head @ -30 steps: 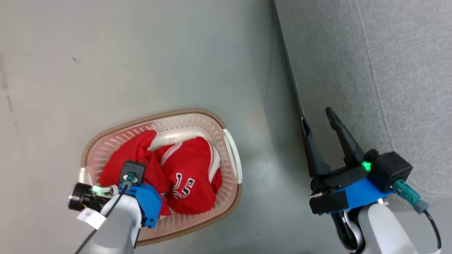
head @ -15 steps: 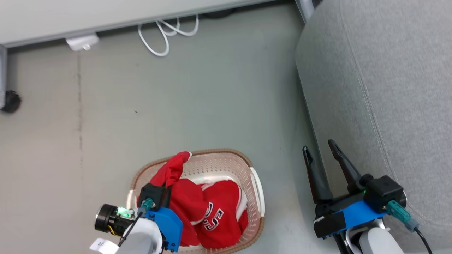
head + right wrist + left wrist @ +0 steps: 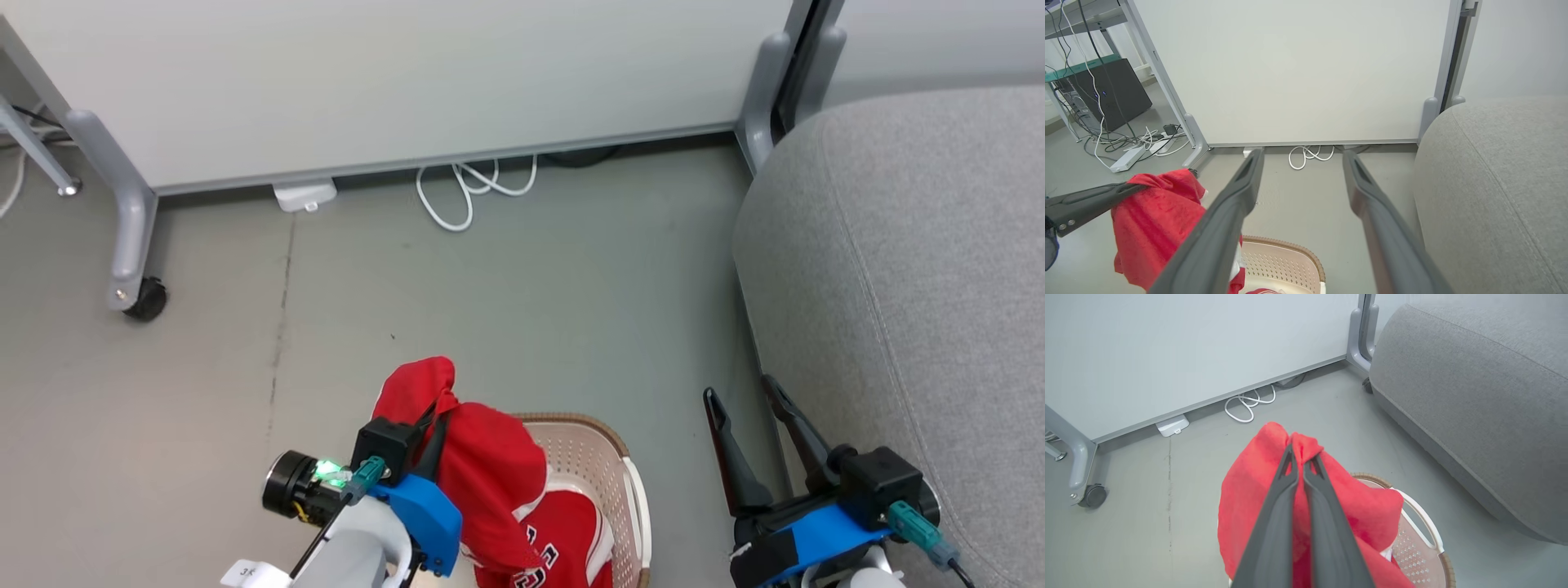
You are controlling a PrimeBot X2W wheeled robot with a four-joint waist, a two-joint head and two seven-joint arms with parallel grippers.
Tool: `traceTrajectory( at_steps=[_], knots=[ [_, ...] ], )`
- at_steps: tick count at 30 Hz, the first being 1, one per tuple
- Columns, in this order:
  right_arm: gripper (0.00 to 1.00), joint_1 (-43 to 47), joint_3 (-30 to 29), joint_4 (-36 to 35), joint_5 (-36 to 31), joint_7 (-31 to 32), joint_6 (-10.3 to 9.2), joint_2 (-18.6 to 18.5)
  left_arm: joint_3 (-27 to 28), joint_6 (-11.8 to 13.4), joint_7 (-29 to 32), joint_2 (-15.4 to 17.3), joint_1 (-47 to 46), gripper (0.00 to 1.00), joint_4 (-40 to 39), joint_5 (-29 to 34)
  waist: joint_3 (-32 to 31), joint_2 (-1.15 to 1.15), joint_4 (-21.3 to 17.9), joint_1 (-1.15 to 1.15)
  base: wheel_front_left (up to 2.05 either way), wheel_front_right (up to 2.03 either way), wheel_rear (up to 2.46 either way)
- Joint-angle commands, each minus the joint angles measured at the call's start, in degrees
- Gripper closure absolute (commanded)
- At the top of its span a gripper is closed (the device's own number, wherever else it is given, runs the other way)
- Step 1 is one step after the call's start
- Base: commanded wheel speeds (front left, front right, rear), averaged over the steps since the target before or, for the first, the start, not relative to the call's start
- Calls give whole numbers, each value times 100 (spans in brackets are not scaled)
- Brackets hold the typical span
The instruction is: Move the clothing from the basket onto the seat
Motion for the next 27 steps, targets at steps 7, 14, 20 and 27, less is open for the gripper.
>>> traceTrajectory(
  at_steps=[7, 14, 20, 27],
  knots=[
    [0, 180, 44, 67, 44, 8, 3, -17, -383, -80, -22, -9, -135, 100, -452, -417, -390, -1, 22, 1, 0, 0, 0],
    [0, 308, 144, 124, 112, 34, 3, -17, -965, -34, -23, -9, -466, 100, -661, -897, -666, -1, -55, 1, 0, 0, 0],
    [0, 402, 154, 136, 127, 51, 3, -17, -1578, 74, 100, -9, -846, 100, -868, -1480, -806, -1, -137, 1, 0, 0, 0],
    [0, 439, 177, 74, 74, 81, 3, -17, -2095, 314, 276, -8, -1307, 100, -1171, -2016, -807, -1, -189, 1, 0, 0, 0]
  ],
)
